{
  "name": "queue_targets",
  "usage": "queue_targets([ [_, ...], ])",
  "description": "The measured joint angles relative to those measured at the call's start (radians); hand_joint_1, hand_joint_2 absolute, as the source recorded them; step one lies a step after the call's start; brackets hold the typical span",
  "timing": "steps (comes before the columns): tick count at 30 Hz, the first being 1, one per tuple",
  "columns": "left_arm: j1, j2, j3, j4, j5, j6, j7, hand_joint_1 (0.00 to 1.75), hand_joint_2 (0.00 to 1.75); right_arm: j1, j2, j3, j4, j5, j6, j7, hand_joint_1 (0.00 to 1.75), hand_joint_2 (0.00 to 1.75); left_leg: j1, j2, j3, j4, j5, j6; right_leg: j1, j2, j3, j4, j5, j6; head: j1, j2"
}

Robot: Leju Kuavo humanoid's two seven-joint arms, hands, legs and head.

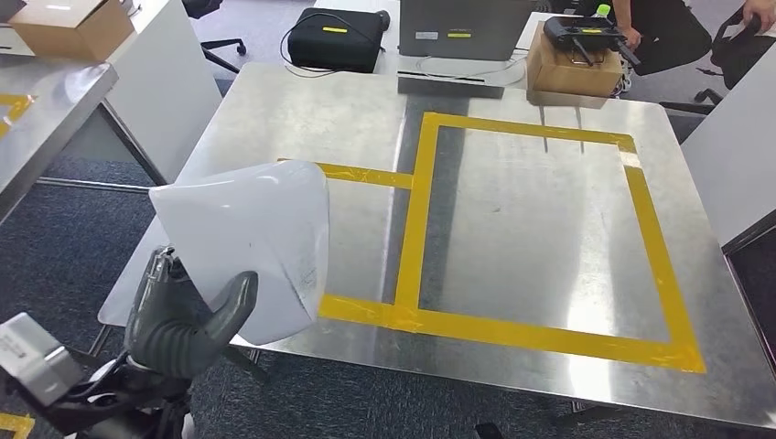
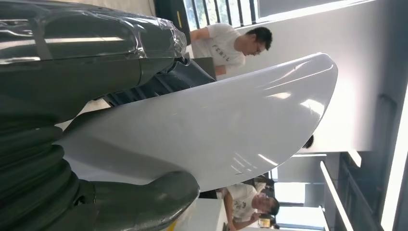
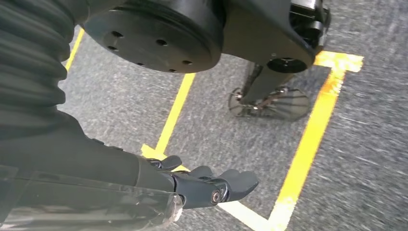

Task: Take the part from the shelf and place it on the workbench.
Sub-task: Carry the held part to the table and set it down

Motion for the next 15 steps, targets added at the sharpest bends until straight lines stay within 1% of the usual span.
queue_targets([
  [1, -0.002, 0.001, 0.000, 0.000, -0.023, 0.003, 0.015, 1.75, 1.75, -0.001, -0.001, 0.000, 0.000, -0.001, 0.001, 0.000, 0.00, 1.75, -0.001, 0.001, 0.013, -0.027, 0.003, 0.010, 0.001, 0.001, -0.001, 0.007, -0.006, 0.006, -0.005, 0.000],
  [2, -0.006, 0.002, 0.000, 0.000, -0.055, 0.005, 0.038, 1.75, 1.75, -0.001, -0.002, 0.000, 0.000, -0.001, 0.001, 0.000, 0.00, 1.75, -0.004, 0.001, 0.017, -0.032, -0.007, 0.021, 0.003, 0.002, -0.003, 0.010, -0.009, 0.010, -0.006, 0.000],
  [3, -0.013, 0.003, 0.000, 0.000, -0.096, 0.006, 0.066, 1.75, 1.75, -0.001, -0.002, 0.000, 0.000, -0.001, 0.002, 0.000, 0.00, 1.75, -0.005, -0.001, 0.020, -0.038, -0.010, 0.034, 0.004, 0.002, -0.004, 0.012, -0.010, 0.012, -0.005, 0.000],
  [4, -0.024, 0.005, 0.000, 0.000, -0.139, 0.006, 0.095, 1.75, 1.75, 0.000, -0.001, 0.000, 0.000, -0.001, 0.004, 0.000, 0.00, 1.75, -0.006, -0.003, 0.019, -0.035, -0.011, 0.043, 0.004, 0.001, -0.003, 0.009, -0.009, 0.012, 0.001, 0.000],
  [5, -0.036, 0.007, 0.000, 0.000, -0.177, 0.003, 0.124, 1.75, 1.75, 0.001, -0.001, 0.000, 0.000, -0.001, 0.004, 0.000, 0.00, 1.75, -0.007, -0.005, 0.019, -0.035, -0.012, 0.042, 0.004, 0.000, 0.000, 0.006, -0.009, 0.012, 0.004, 0.000],
  [7, -0.070, 0.011, -0.001, 0.003, -0.270, -0.023, 0.194, 1.75, 1.75, 0.001, 0.000, 0.000, 0.000, 0.003, 0.006, 0.001, 0.00, 1.75, -0.007, -0.009, 0.020, -0.035, -0.013, 0.044, 0.003, -0.002, 0.005, 0.000, -0.009, 0.013, 0.006, 0.000],
  [9, -0.124, 0.017, -0.005, 0.014, -0.402, -0.086, 0.295, 1.75, 1.75, -0.002, 0.000, 0.001, 0.000, 0.011, 0.011, 0.004, 0.00, 1.75, -0.007, -0.013, 0.020, -0.035, -0.014, 0.045, 0.003, -0.004, 0.007, -0.005, -0.008, 0.015, 0.008, 0.000],
  [10, -0.164, 0.020, -0.009, 0.026, -0.470, -0.140, 0.351, 1.75, 1.75, -0.004, 0.000, 0.001, 0.000, 0.015, 0.015, 0.008, 0.00, 1.75, -0.007, -0.016, 0.020, -0.035, -0.013, 0.045, 0.003, -0.006, 0.007, -0.007, -0.008, 0.016, 0.009, 0.000],
  [12, -0.263, 0.024, -0.023, 0.065, -0.578, -0.289, 0.444, 1.75, 1.75, -0.012, 0.003, 0.002, 0.000, 0.025, 0.024, 0.017, 0.00, 1.75, -0.007, -0.022, 0.020, -0.035, -0.013, 0.046, 0.003, -0.009, 0.008, -0.010, -0.007, 0.020, 0.010, 0.000],
  [13, -0.315, 0.024, -0.034, 0.093, -0.621, -0.369, 0.475, 1.75, 1.75, -0.018, 0.005, 0.003, 0.000, 0.030, 0.029, 0.023, 0.00, 1.75, -0.008, -0.024, 0.019, -0.035, -0.013, 0.047, 0.002, -0.009, 0.008, -0.011, -0.006, 0.023, 0.010, 0.000],
  [15, -0.415, 0.016, -0.065, 0.164, -0.693, -0.497, 0.496, 1.75, 1.75, -0.032, 0.008, 0.003, 0.000, 0.037, 0.040, 0.033, 0.00, 1.75, -0.009, -0.027, 0.019, -0.035, -0.012, 0.048, 0.001, -0.010, 0.008, -0.011, -0.005, 0.029, 0.010, 0.000],
])
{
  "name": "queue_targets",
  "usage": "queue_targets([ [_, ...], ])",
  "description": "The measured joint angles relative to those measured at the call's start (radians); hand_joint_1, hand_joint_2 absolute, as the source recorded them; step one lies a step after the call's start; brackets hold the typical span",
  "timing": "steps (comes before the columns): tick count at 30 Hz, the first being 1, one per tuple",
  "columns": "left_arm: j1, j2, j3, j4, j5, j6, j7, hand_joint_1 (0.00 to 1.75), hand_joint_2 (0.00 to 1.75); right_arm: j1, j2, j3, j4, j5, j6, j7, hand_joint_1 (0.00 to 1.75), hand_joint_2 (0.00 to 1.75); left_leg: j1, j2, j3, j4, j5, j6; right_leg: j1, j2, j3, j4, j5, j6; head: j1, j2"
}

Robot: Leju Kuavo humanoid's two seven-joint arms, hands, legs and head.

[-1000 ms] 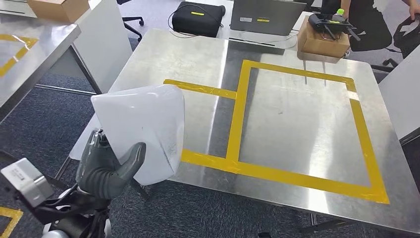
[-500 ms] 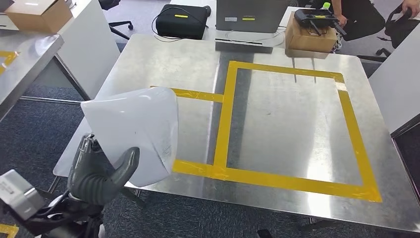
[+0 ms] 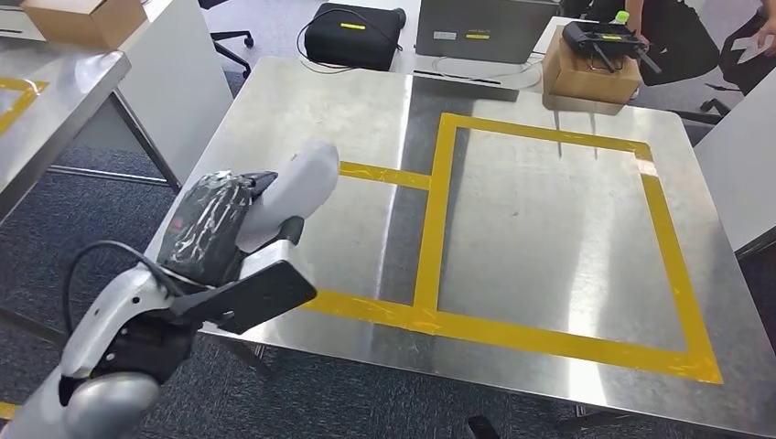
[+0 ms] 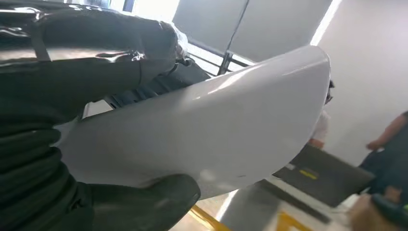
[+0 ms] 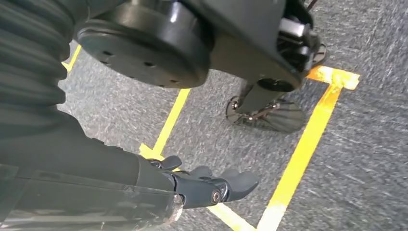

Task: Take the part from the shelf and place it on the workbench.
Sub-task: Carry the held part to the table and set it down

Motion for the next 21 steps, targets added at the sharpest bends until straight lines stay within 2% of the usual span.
queue_targets([
  [3, -0.117, -0.031, -0.053, 0.135, -0.076, -0.085, -0.012, 1.75, 1.75, -0.020, 0.007, 0.001, 0.000, 0.008, 0.012, 0.011, 0.00, 1.75, -0.001, -0.003, 0.000, 0.000, 0.001, 0.002, -0.001, 0.000, 0.001, 0.000, 0.001, 0.002, -0.001, 0.000],
  [8, -0.229, -0.089, -0.140, 0.347, -0.194, -0.154, -0.069, 1.75, 1.75, -0.033, 0.016, 0.007, 0.000, 0.016, 0.026, 0.024, 0.00, 1.75, -0.003, -0.009, 0.000, 0.000, 0.002, 0.002, -0.002, -0.003, 0.001, 0.000, 0.001, 0.004, -0.002, 0.000],
  [15, -0.286, -0.152, -0.212, 0.591, -0.328, -0.135, -0.197, 1.75, 1.75, -0.041, 0.024, 0.019, 0.000, 0.021, 0.036, 0.037, 0.00, 1.75, -0.004, -0.013, 0.000, -0.001, 0.002, 0.002, -0.003, -0.008, 0.001, 0.000, -0.002, 0.007, -0.003, 0.000],
  [18, -0.314, -0.181, -0.237, 0.737, -0.351, -0.114, -0.255, 1.75, 1.75, -0.041, 0.025, 0.024, 0.000, 0.022, 0.039, 0.040, 0.00, 1.75, -0.004, -0.012, 0.000, -0.001, 0.002, 0.002, -0.003, -0.008, 0.003, 0.000, -0.003, 0.007, -0.004, 0.000],
  [21, -0.323, -0.201, -0.255, 0.852, -0.354, -0.108, -0.279, 1.75, 1.75, -0.037, 0.025, 0.027, 0.000, 0.022, 0.041, 0.041, 0.00, 1.75, -0.004, -0.009, 0.000, -0.001, 0.002, 0.002, -0.003, -0.007, 0.003, 0.000, -0.003, 0.007, -0.004, 0.000],
])
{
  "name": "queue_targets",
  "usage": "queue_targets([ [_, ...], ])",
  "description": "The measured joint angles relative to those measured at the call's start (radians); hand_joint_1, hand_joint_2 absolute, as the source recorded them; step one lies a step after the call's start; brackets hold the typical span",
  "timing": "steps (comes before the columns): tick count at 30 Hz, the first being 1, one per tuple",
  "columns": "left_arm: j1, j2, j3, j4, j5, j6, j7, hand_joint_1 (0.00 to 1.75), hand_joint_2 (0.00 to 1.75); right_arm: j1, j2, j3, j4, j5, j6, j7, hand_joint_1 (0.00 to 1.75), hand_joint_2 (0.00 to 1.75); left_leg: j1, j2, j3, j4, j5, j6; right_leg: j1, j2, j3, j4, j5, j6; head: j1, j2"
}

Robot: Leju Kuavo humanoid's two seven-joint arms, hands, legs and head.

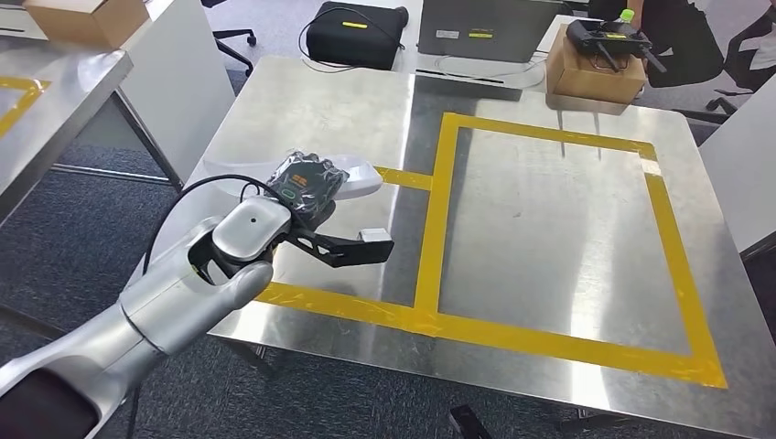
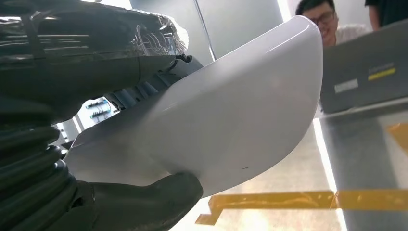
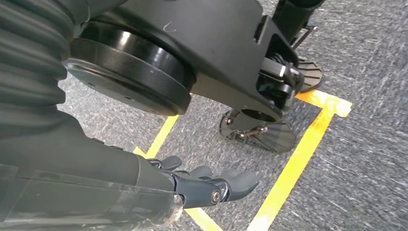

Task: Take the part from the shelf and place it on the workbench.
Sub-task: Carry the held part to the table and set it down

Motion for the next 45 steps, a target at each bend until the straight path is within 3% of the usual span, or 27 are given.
queue_targets([
  [6, -0.022, -0.040, -0.027, 0.203, 0.007, 0.007, -0.024, 1.75, 1.75, 0.005, 0.002, 0.015, 0.000, 0.000, 0.002, 0.002, 0.00, 1.75, 0.000, 0.011, 0.001, 0.000, 0.000, 0.000, 0.000, 0.004, 0.000, 0.000, 0.000, 0.000, 0.000, 0.000],
  [15, -0.022, -0.064, -0.052, 0.354, 0.016, 0.022, -0.029, 1.75, 1.75, 0.014, 0.007, 0.023, 0.001, 0.000, 0.002, 0.003, 0.00, 1.75, -0.001, 0.023, 0.002, -0.001, -0.002, 0.002, 0.000, 0.010, 0.000, 0.000, 0.001, 0.000, 0.000, 0.000],
  [37, -0.026, -0.088, -0.081, 0.465, 0.017, 0.025, -0.029, 1.75, 1.75, 0.015, 0.008, 0.032, 0.003, 0.002, 0.002, 0.004, 0.00, 1.75, -0.001, 0.025, 0.003, -0.001, -0.002, 0.003, 0.000, 0.012, 0.000, 0.000, 0.001, 0.001, 0.000, 0.000],
  [45, -0.062, -0.093, -0.086, 0.482, 0.017, 0.040, -0.036, 1.75, 1.75, 0.015, 0.008, 0.047, 0.003, 0.010, 0.005, 0.010, 0.00, 1.75, -0.001, 0.025, 0.003, -0.001, -0.002, 0.003, 0.000, 0.012, 0.000, 0.000, 0.001, 0.001, 0.000, 0.000],
])
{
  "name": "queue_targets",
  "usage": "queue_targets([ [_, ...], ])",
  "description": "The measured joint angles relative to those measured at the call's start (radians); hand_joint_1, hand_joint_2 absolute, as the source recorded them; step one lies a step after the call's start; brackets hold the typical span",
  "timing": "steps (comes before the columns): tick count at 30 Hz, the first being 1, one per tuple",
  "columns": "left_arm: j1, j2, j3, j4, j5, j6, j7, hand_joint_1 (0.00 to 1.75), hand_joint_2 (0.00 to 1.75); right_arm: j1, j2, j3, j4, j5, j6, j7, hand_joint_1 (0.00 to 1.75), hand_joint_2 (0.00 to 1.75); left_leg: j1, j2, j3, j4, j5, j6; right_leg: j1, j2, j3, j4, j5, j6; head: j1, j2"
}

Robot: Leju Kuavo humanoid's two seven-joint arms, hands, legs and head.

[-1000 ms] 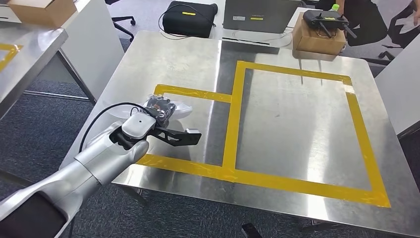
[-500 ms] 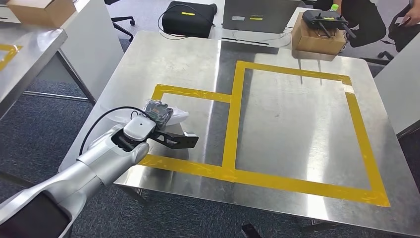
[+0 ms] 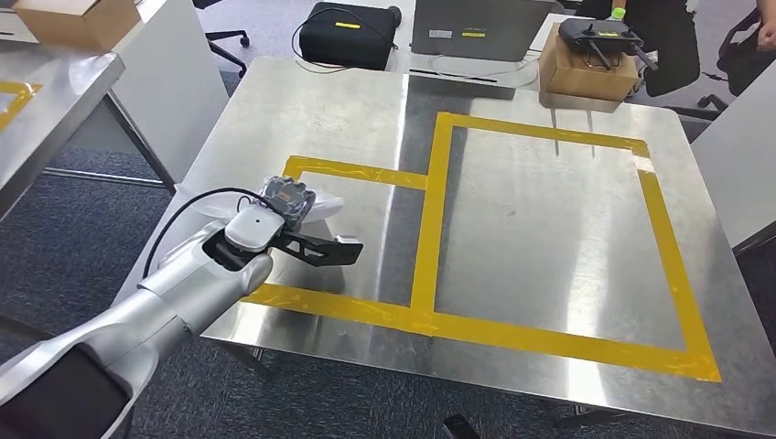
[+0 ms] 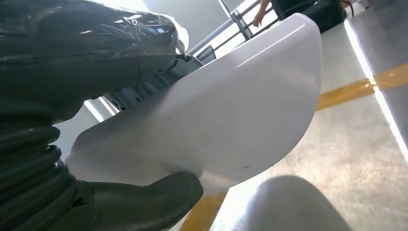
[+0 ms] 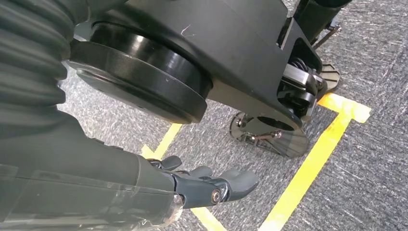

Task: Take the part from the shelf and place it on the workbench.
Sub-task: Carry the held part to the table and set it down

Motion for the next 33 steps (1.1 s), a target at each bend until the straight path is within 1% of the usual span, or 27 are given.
queue_targets([
  [5, -0.016, -0.018, -0.002, -0.002, -0.001, 0.025, -0.017, 1.75, 1.75, -0.002, 0.000, 0.002, 0.000, 0.000, 0.002, 0.000, 0.00, 1.75, 0.000, -0.001, 0.000, 0.000, 0.000, 0.000, 0.000, 0.000, 0.000, 0.000, 0.000, 0.000, 0.000, 0.000],
  [7, -0.021, -0.029, -0.003, -0.006, -0.006, 0.051, -0.034, 1.75, 1.75, -0.002, 0.000, 0.003, 0.000, 0.001, 0.002, 0.000, 0.00, 1.75, 0.000, -0.003, 0.000, 0.000, 0.000, 0.000, 0.000, -0.001, 0.000, 0.000, 0.000, 0.000, 0.000, 0.000],
  [11, -0.031, -0.067, -0.010, -0.017, -0.021, 0.121, -0.076, 1.75, 1.75, -0.005, 0.000, 0.008, 0.000, 0.002, 0.004, 0.001, 0.00, 1.75, 0.000, -0.007, 0.000, 0.000, 0.000, 0.000, 0.000, -0.002, 0.000, 0.000, 0.000, 0.000, 0.000, 0.000],
  [20, -0.039, -0.128, -0.021, -0.022, -0.024, 0.185, -0.127, 1.75, 1.75, -0.009, 0.000, 0.018, 0.004, 0.002, 0.005, 0.004, 0.00, 1.75, 0.000, -0.008, 0.000, 0.000, 0.000, 0.000, 0.000, -0.003, 0.001, 0.000, 0.000, 0.000, -0.001, 0.000],
  [25, -0.039, -0.154, -0.030, -0.021, -0.021, 0.197, -0.139, 1.75, 1.75, -0.010, 0.000, 0.024, 0.005, 0.001, 0.005, 0.004, 0.00, 1.75, 0.000, -0.006, 0.000, 0.000, 0.000, 0.000, 0.000, -0.003, 0.001, 0.000, 0.000, 0.000, 0.000, 0.000],
  [31, -0.038, -0.173, -0.038, -0.021, -0.020, 0.197, -0.141, 1.75, 1.75, -0.010, 0.000, 0.025, 0.005, 0.000, 0.005, 0.004, 0.00, 1.75, 0.000, -0.003, 0.000, 0.000, 0.000, 0.000, 0.000, -0.002, 0.000, 0.000, 0.000, 0.000, 0.000, 0.000],
  [33, -0.038, -0.176, -0.041, -0.020, -0.019, 0.197, -0.141, 0.87, 1.75, -0.010, 0.000, 0.026, 0.005, 0.000, 0.004, 0.004, 0.00, 1.75, 0.000, -0.002, 0.000, 0.000, 0.000, 0.000, 0.000, -0.001, 0.000, 0.000, 0.000, 0.000, 0.000, 0.000],
])
